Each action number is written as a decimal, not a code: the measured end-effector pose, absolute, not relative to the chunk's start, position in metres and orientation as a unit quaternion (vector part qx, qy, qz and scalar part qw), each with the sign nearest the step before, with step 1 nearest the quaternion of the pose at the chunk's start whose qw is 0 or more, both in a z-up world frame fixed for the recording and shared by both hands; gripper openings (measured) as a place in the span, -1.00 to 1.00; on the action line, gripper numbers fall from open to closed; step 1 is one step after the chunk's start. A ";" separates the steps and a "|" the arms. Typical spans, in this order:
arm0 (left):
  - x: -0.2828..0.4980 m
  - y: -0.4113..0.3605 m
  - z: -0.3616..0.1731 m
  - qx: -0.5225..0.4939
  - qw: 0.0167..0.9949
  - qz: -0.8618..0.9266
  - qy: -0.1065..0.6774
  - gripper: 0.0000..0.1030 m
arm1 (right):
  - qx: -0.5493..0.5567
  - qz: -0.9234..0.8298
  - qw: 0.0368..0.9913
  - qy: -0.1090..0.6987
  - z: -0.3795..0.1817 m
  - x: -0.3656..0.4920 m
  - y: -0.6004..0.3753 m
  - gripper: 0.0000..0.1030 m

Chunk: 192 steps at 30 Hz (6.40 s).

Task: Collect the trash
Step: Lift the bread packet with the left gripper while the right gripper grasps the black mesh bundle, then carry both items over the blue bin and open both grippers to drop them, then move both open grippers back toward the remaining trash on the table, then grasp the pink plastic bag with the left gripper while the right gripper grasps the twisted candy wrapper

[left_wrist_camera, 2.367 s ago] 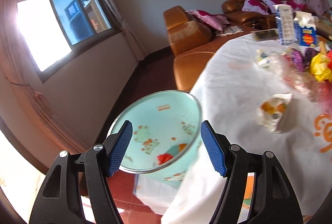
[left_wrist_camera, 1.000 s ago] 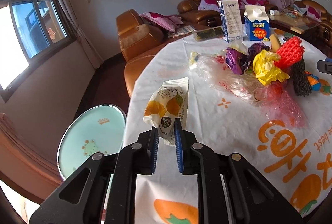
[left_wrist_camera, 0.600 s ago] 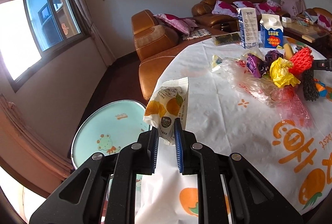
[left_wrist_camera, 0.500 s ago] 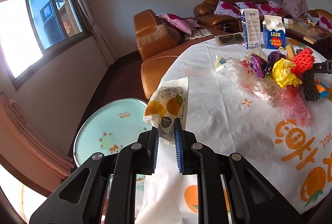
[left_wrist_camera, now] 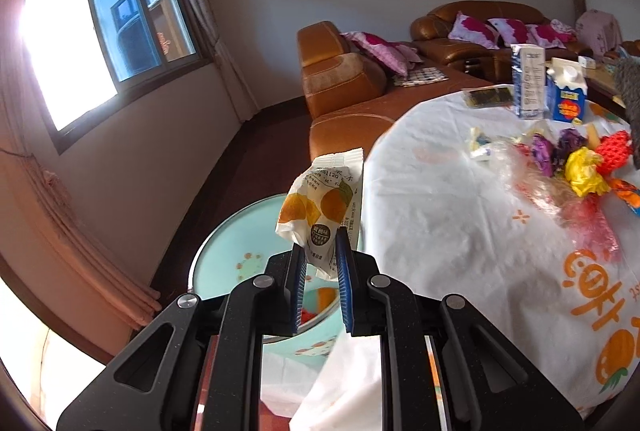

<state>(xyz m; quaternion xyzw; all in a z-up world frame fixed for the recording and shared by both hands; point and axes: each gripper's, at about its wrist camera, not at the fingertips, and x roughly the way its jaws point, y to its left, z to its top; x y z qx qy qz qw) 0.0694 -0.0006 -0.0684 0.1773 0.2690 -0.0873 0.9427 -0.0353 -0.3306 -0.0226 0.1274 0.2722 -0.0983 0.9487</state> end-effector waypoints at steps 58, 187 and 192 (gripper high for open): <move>0.139 0.109 -0.075 0.200 0.929 0.103 0.295 -0.72 | -0.072 0.157 0.937 0.302 -0.042 0.147 -0.069 -0.85; 0.009 -0.191 -0.135 0.250 0.861 -0.298 0.328 -0.70 | 0.121 -0.151 0.925 0.328 -0.112 -0.105 -0.361 0.12; 0.000 -0.183 -0.122 0.250 0.865 -0.309 0.307 -0.78 | 0.118 -0.152 0.928 0.320 -0.103 -0.104 -0.358 0.12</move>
